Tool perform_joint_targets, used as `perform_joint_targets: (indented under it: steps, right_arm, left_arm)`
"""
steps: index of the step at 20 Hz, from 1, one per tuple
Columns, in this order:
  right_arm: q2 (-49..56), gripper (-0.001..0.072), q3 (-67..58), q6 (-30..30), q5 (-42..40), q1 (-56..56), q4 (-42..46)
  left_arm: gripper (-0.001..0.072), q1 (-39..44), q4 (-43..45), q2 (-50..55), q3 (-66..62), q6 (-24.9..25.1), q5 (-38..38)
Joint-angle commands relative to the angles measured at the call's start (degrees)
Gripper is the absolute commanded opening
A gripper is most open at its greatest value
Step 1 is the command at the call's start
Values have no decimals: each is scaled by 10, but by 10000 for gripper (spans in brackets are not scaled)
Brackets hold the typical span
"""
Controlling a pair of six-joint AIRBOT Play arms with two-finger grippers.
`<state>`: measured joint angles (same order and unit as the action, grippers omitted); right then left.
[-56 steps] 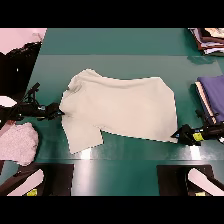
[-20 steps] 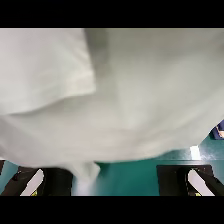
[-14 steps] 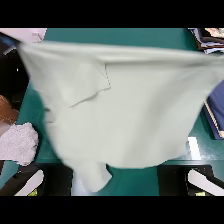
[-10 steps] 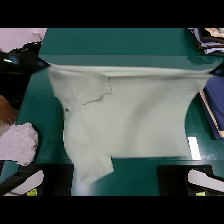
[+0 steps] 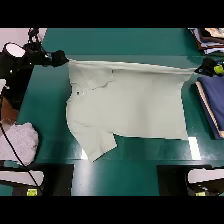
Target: Fold the shirts.
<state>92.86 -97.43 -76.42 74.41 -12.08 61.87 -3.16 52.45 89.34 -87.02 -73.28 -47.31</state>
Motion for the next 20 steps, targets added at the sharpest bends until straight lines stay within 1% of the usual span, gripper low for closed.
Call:
perform_joint_targets:
  steps: [1,2,3,5,8,10,13,14,15,16,17,18,20]
  right_arm:
    - [8,16,-4,5,7,10,14]
    - [1,16,21,5,10,17,28]
    - [-8,16,50,5,5,21,43]
    - [-30,16,125,5,-26,31,62]
    - [-50,17,217,5,-82,40,56]
    - [-55,18,253,4,-103,46,56]
    - [-54,18,275,4,-108,52,51]
    - [-54,34,275,4,-107,53,51]
    - [-55,216,271,4,-99,54,51]
    - [-55,382,263,3,-87,54,51]
    - [-56,398,249,0,-66,50,52]
    - [-59,397,235,0,-45,45,52]
    - [-89,396,232,0,-24,30,52]
  left_arm:
    - [27,2,50,15,-20,-8,-88]
    - [27,3,67,15,-14,-23,-123]
    - [27,5,83,14,1,-24,-137]
    - [27,4,96,14,40,-24,-129]
    - [28,4,95,14,98,-22,-110]
    - [29,4,95,14,127,-17,-97]
    - [30,4,95,15,141,-18,-95]
    - [36,4,95,14,141,-20,-99]
    - [298,4,96,14,141,-28,-105]
    - [575,2,97,14,141,-44,-114]
    - [520,-2,105,12,141,-63,-130]
    - [499,-7,113,5,141,-72,-147]
    - [499,-18,139,-23,143,-79,-186]
